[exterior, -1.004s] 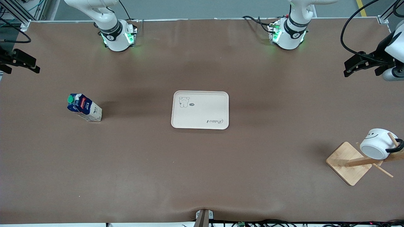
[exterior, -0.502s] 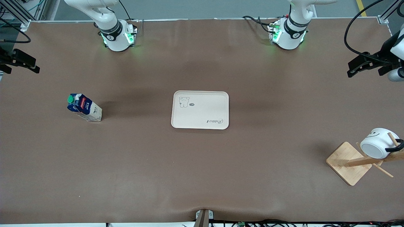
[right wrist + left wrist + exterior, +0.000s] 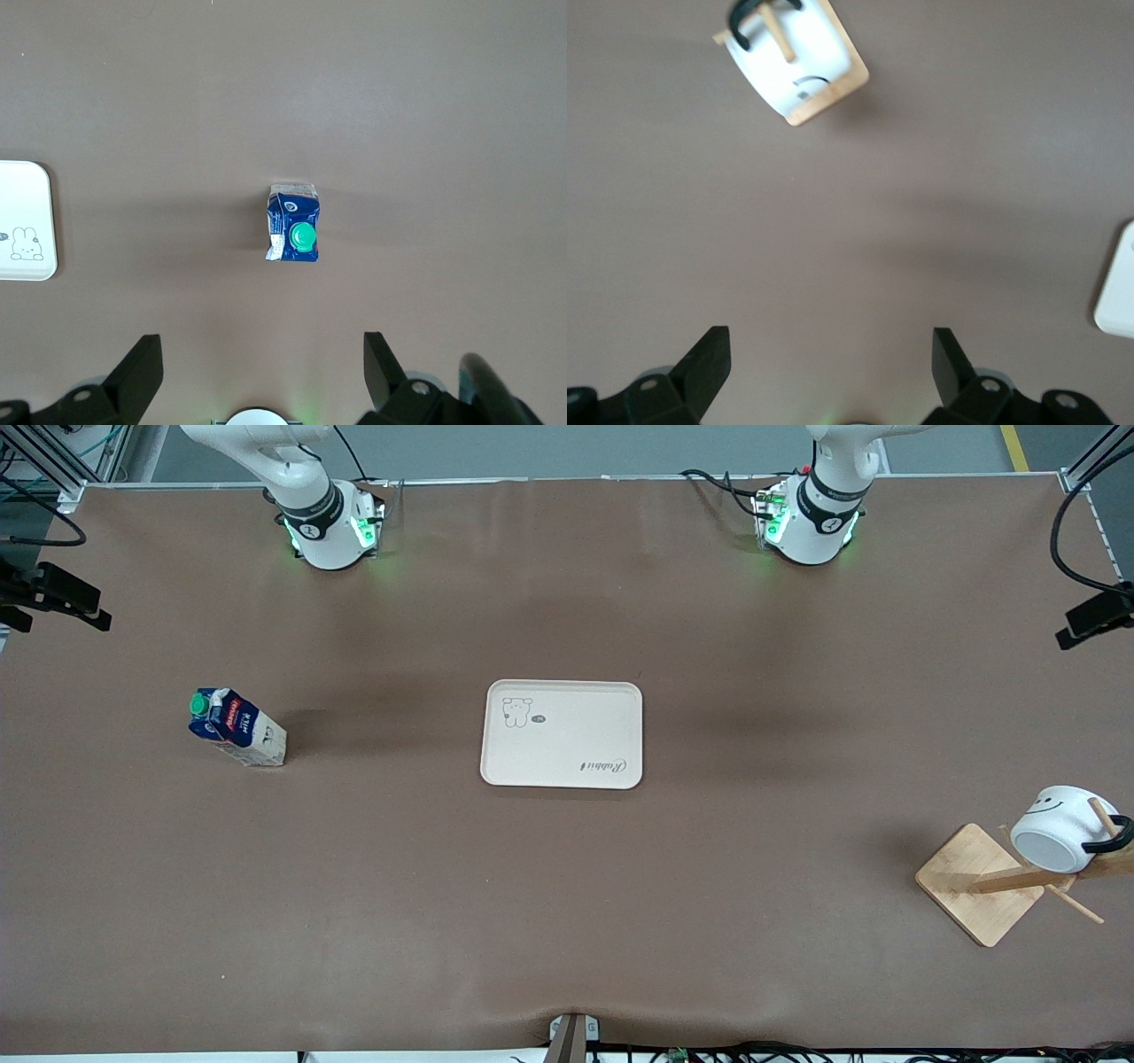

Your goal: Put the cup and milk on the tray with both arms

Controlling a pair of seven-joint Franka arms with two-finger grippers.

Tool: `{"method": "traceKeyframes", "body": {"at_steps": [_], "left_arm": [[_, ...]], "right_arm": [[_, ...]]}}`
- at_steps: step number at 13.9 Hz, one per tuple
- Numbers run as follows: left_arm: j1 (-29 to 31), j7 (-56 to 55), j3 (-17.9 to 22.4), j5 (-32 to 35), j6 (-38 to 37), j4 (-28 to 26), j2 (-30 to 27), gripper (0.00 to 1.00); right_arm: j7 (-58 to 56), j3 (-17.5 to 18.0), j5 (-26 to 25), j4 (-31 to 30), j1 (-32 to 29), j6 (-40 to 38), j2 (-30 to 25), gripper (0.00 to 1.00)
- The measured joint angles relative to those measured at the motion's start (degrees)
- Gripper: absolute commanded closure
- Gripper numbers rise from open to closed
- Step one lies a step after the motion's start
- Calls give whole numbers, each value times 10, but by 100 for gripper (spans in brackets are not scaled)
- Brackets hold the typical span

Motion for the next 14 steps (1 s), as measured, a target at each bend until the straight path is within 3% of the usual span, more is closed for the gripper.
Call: {"method": "traceKeyframes", "body": {"at_steps": [4,8,14], "left_arm": [[50,73,0,-7,122,-78,8,0],[114,213,1,-97,257,-154,19,0],[153,393,1,-238,352,-178,71,0]], "right_arm": [[0,0,0,0,0,0,0,0],[0,0,0,0,0,0,0,0],[0,0,0,0,0,0,0,0]]}}
